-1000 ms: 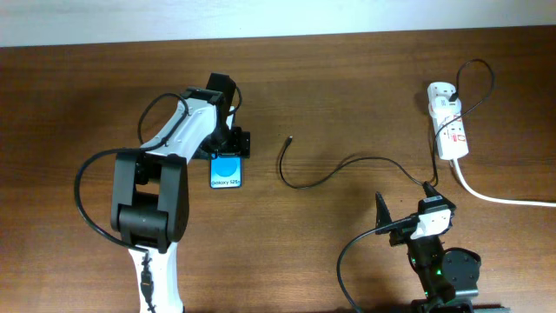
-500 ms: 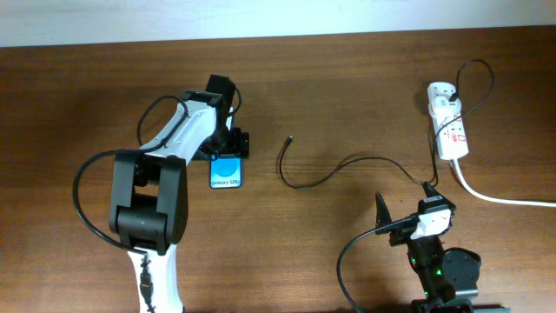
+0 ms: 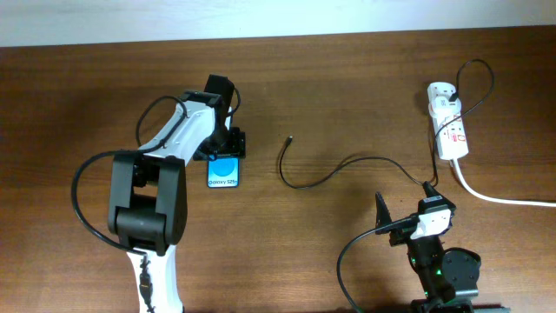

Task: Plug charger to phone and switch on socket
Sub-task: 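Close the left gripper on the phone's bottom edge, then lift the phone with the left gripper and tilt it upright, then move the right gripper toward the phone held by the left gripper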

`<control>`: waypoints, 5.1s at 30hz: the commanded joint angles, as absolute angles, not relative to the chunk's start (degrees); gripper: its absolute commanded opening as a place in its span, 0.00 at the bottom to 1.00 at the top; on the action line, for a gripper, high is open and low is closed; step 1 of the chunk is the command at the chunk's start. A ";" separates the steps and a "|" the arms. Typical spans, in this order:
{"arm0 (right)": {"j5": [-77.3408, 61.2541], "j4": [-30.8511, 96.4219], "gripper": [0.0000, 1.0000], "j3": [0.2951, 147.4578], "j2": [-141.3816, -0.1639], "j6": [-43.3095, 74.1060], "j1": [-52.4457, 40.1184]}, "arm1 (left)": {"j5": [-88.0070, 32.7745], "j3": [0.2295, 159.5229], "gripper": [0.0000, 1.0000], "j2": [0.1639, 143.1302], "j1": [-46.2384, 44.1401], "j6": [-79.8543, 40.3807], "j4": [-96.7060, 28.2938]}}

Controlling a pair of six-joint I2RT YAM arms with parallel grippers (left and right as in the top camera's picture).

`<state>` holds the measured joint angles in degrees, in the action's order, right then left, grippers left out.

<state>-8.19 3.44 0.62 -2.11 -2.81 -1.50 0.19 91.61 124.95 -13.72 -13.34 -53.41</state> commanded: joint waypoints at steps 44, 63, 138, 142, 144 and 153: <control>-8.32 3.79 0.98 0.32 -1.93 -2.59 -1.87 | -44.23 108.18 0.00 126.63 -7.22 -38.39 -65.25; -8.32 3.79 0.99 0.32 -1.93 -2.57 -1.87 | -75.66 108.16 0.00 126.63 -0.67 -64.86 -66.96; -8.32 3.79 0.98 0.32 -1.93 -2.59 -1.87 | -30.59 108.40 0.00 120.33 -2.66 -66.85 -68.20; -8.32 3.79 0.98 0.32 -1.93 -2.59 -1.87 | -19.62 108.66 0.00 115.44 -5.63 -68.60 -68.20; -8.34 3.75 0.98 0.32 -1.93 -2.57 -1.87 | -15.27 108.66 0.00 113.78 -7.60 -69.06 -68.12; -14.74 -6.11 0.98 0.32 -1.93 -1.83 -1.87 | -12.21 108.71 0.00 112.84 -13.50 -70.63 -65.12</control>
<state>-9.45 -2.46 0.62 -2.15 -2.83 -1.50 -13.39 107.28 114.63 -13.17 -69.08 -65.76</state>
